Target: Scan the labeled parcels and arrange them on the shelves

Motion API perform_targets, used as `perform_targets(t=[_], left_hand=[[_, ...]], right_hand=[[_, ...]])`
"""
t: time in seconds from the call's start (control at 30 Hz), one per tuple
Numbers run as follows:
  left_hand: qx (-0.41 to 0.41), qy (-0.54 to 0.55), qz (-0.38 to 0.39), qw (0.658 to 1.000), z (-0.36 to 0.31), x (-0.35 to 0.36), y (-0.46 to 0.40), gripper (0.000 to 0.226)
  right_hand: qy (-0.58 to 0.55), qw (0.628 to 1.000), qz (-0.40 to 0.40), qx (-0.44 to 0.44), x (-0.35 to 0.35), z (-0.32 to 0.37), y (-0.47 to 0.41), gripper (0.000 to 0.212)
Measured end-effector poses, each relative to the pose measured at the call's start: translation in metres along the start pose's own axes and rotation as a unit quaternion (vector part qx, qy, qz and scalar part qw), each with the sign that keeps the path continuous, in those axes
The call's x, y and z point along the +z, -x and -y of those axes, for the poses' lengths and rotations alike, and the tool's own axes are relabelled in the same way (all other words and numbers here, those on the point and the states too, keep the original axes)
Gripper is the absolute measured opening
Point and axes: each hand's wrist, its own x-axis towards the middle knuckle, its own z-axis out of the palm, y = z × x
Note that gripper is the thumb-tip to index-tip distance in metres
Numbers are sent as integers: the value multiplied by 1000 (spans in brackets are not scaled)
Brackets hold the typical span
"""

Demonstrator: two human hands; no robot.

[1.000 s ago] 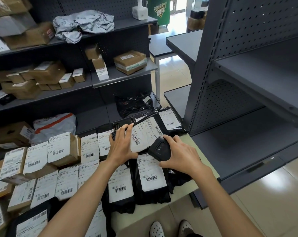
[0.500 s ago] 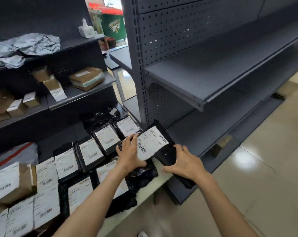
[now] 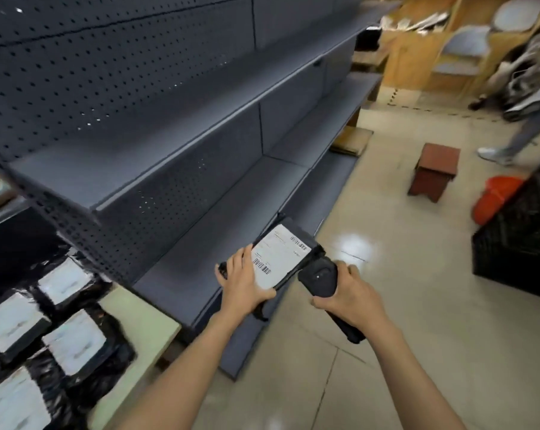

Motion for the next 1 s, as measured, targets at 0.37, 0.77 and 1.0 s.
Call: perform_targets(t=[0.37,0.77,1.0], left_hand=[[67,64,39,995,-157,75,-145,114],[104,49,40,993,-295,127,-468,113],[124,38,49,990,-380,172,-617,110]], right_hand=[[-40,991,-86,98,-96,-123,-101,82],[-68,981,-136,123,-231,-175,-389,85],[-86,973,-146,153,-297,-225,-544,79]])
